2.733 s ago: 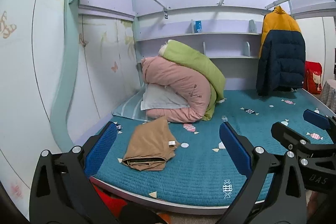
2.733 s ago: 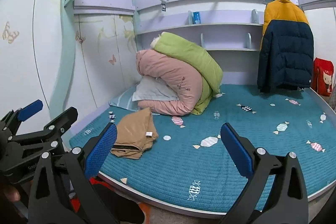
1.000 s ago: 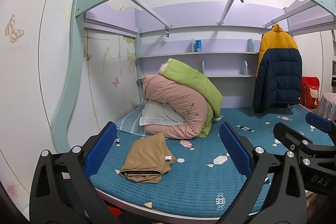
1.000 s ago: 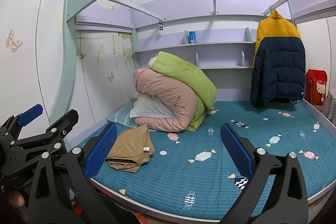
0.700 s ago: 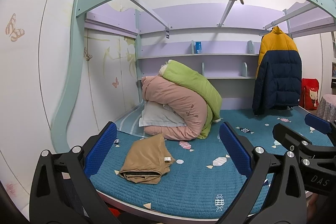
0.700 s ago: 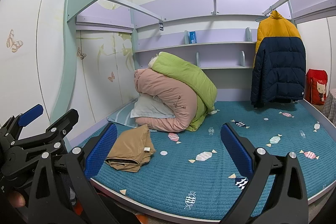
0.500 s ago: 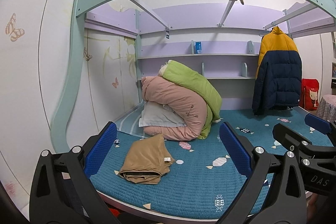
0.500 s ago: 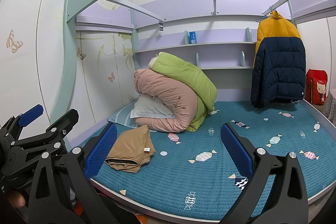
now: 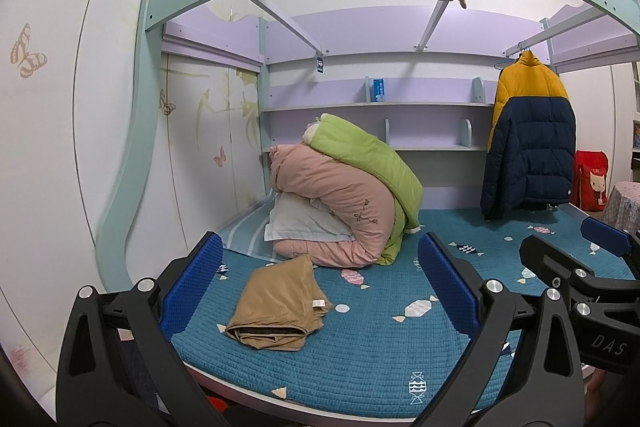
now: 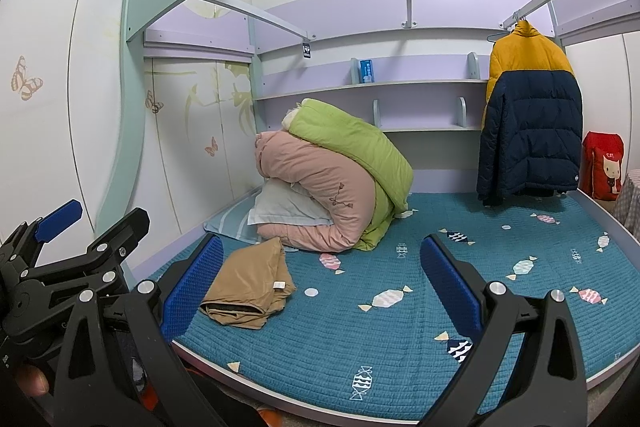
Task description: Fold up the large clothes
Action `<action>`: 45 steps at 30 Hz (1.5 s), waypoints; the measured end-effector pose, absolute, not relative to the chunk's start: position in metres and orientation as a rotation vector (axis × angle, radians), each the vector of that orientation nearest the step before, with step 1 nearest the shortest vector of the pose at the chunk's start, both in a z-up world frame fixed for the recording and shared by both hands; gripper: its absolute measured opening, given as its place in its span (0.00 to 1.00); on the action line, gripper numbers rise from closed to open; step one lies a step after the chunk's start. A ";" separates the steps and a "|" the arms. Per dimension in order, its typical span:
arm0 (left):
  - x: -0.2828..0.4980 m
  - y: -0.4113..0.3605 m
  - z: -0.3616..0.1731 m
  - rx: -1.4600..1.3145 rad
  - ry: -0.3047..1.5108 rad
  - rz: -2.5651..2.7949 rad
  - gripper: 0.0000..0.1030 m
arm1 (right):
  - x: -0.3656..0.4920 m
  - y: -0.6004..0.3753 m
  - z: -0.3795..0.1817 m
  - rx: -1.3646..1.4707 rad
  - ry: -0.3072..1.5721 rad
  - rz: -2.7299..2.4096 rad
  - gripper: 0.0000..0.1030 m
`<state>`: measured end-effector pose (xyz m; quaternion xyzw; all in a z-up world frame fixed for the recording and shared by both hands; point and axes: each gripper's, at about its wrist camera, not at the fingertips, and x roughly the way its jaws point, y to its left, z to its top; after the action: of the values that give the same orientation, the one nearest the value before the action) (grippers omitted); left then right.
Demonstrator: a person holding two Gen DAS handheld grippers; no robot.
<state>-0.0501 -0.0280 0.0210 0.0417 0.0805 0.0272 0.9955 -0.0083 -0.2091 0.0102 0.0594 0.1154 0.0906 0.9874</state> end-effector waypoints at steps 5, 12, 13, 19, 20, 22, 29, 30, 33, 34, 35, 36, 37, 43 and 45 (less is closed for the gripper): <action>-0.049 -0.027 0.021 0.083 0.160 0.055 0.95 | -0.006 -0.209 0.011 0.120 0.232 0.180 0.93; -0.049 -0.033 0.025 0.081 0.144 0.068 0.95 | -0.005 -0.211 0.011 0.121 0.230 0.184 0.93; -0.049 -0.034 0.025 0.079 0.146 0.066 0.95 | -0.005 -0.212 0.011 0.121 0.231 0.185 0.93; -0.050 -0.037 0.024 0.081 0.149 0.071 0.95 | -0.005 -0.212 0.011 0.121 0.234 0.187 0.93; -0.050 -0.038 0.024 0.081 0.149 0.071 0.95 | -0.004 -0.211 0.011 0.122 0.234 0.185 0.93; -0.050 -0.038 0.024 0.080 0.148 0.072 0.95 | -0.004 -0.211 0.012 0.122 0.233 0.185 0.93; -0.050 -0.039 0.024 0.080 0.149 0.073 0.95 | -0.004 -0.211 0.011 0.123 0.234 0.186 0.93; -0.050 -0.039 0.024 0.079 0.149 0.073 0.95 | -0.005 -0.211 0.011 0.123 0.234 0.186 0.93; -0.051 -0.040 0.023 0.080 0.148 0.077 0.95 | -0.005 -0.210 0.011 0.124 0.235 0.185 0.93; -0.050 -0.041 0.023 0.080 0.148 0.077 0.95 | -0.006 -0.210 0.011 0.125 0.234 0.184 0.93; -0.050 -0.041 0.023 0.080 0.149 0.076 0.95 | -0.006 -0.209 0.012 0.125 0.234 0.183 0.93; -0.051 -0.041 0.023 0.079 0.149 0.077 0.95 | -0.006 -0.209 0.011 0.125 0.235 0.182 0.93; -0.051 -0.042 0.023 0.079 0.149 0.077 0.95 | -0.006 -0.209 0.011 0.126 0.235 0.182 0.93; -0.051 -0.042 0.022 0.079 0.151 0.079 0.95 | -0.008 -0.207 0.011 0.129 0.236 0.180 0.93; -0.051 -0.043 0.020 0.080 0.155 0.082 0.95 | -0.008 -0.206 0.010 0.131 0.239 0.178 0.93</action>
<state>-0.0505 -0.0431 0.0204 0.0397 0.0772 0.0409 0.9954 -0.0079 -0.2063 0.0103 0.0651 0.1189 0.0886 0.9868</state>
